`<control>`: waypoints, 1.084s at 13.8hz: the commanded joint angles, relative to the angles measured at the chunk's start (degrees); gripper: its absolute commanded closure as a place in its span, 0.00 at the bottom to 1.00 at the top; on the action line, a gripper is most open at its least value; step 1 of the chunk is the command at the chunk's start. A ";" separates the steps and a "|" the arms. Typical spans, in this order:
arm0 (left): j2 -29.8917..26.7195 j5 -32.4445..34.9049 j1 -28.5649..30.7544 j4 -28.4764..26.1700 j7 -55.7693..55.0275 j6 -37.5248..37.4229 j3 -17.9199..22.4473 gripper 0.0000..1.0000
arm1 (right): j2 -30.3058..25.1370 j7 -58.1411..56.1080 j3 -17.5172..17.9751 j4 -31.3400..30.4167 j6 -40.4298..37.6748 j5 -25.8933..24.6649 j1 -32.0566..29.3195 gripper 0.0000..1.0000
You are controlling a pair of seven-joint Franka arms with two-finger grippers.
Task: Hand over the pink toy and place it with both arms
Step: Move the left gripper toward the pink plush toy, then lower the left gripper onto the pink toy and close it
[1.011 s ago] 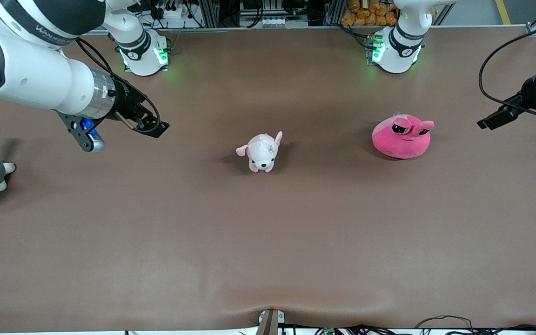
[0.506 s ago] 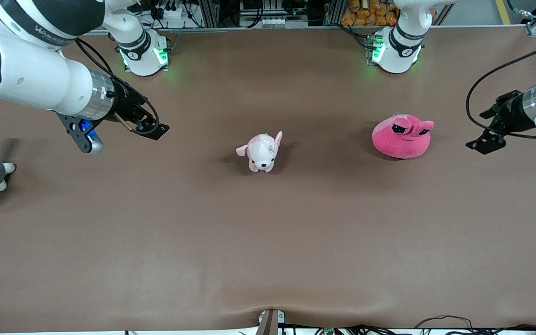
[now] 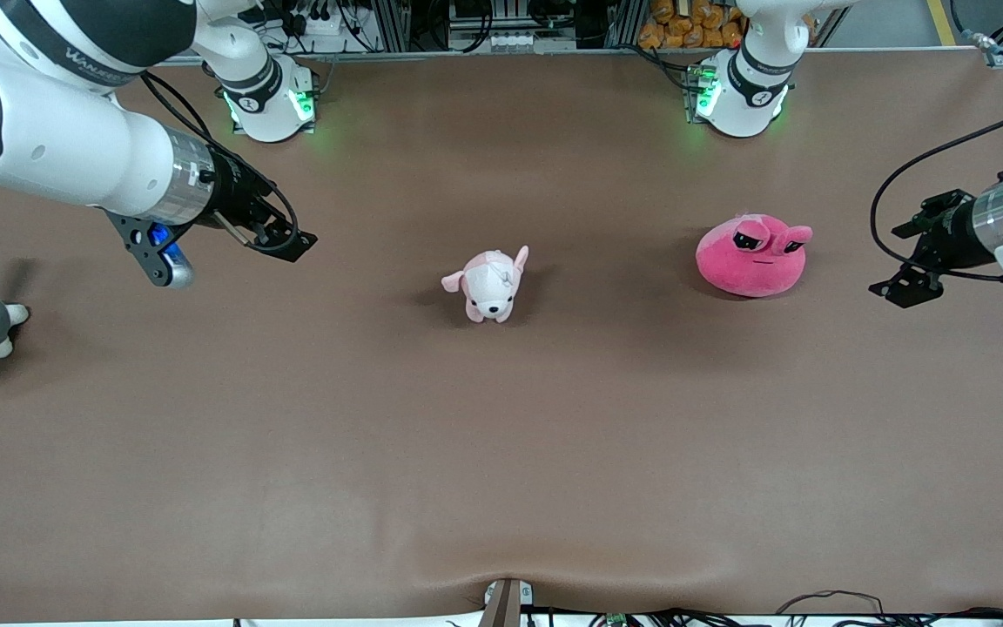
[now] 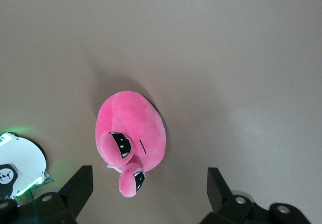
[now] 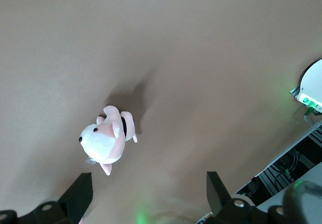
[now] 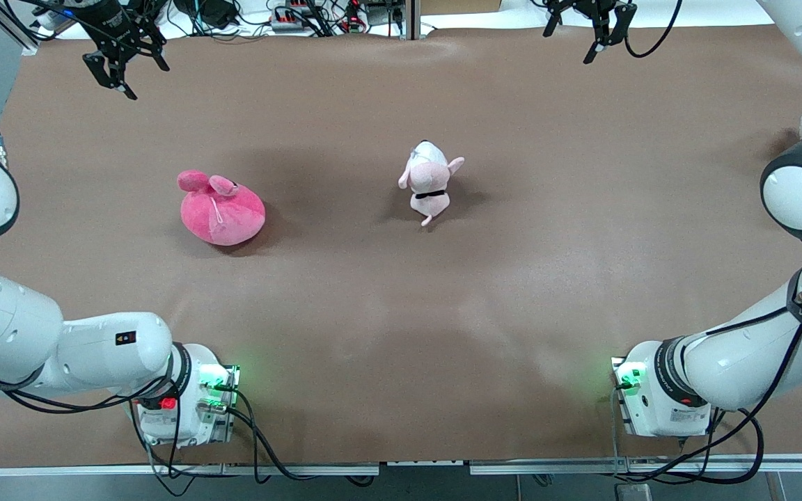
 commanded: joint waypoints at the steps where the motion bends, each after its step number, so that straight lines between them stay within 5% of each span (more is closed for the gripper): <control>1: 1.34 -0.14 0.17 1.48 -6.74 -1.17 -0.21 0.00 | -0.66 0.99 -0.47 -0.85 0.39 1.03 0.57 0.00; 8: 0.37 -3.57 0.17 -5.10 -32.24 -0.82 -3.45 0.00 | -0.66 1.08 -0.47 -0.85 0.22 1.03 0.39 0.00; 15: -5.24 -7.44 0.70 -16.69 -34.55 6.81 -3.46 0.00 | -0.66 1.08 -0.47 -0.85 0.13 1.03 0.48 0.00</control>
